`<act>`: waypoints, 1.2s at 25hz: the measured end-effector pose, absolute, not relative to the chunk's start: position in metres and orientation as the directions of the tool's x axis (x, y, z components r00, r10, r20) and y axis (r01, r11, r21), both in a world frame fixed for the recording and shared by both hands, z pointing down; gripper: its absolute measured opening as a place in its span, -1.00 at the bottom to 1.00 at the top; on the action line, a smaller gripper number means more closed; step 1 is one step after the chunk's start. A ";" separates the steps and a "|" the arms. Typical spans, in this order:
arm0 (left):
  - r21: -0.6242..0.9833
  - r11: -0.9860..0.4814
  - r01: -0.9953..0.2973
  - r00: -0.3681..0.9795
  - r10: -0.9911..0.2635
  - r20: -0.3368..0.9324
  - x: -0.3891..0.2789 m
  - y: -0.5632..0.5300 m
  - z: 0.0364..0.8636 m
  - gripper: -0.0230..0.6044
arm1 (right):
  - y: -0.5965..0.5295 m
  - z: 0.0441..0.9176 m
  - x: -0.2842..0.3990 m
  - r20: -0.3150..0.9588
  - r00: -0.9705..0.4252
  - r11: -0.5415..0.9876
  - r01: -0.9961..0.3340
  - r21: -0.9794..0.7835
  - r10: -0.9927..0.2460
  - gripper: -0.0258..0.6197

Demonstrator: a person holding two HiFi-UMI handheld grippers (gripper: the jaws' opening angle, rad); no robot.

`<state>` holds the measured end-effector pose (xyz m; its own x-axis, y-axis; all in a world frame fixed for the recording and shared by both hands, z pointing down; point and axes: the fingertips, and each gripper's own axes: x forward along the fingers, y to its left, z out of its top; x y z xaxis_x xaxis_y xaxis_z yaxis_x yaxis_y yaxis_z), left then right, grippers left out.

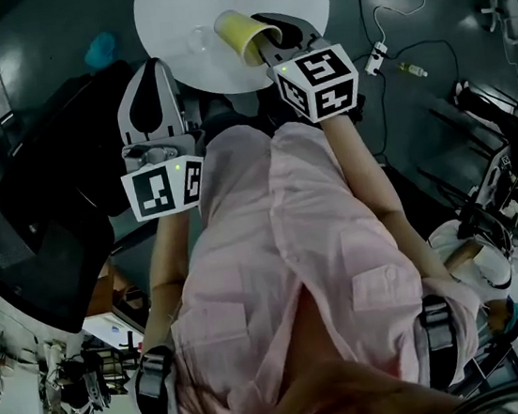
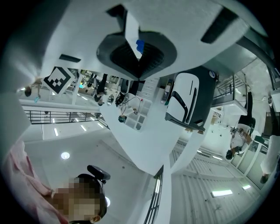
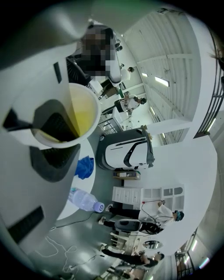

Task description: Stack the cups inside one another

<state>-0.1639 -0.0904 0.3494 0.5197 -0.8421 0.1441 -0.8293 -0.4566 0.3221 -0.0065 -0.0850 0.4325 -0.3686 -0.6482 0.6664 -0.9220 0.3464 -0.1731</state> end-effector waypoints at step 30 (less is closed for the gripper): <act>0.338 -0.452 -0.826 0.526 -0.834 0.169 -0.168 -0.091 0.355 -0.88 | -0.085 0.516 -0.051 0.778 -0.395 0.428 -0.886 -0.181 -0.489 -0.81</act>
<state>-0.1679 -0.0913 0.3546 0.5256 -0.8338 0.1688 -0.8256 -0.4521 0.3375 -0.0511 -0.0851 0.5157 -0.3951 -0.4888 0.7778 -0.8856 0.4277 -0.1810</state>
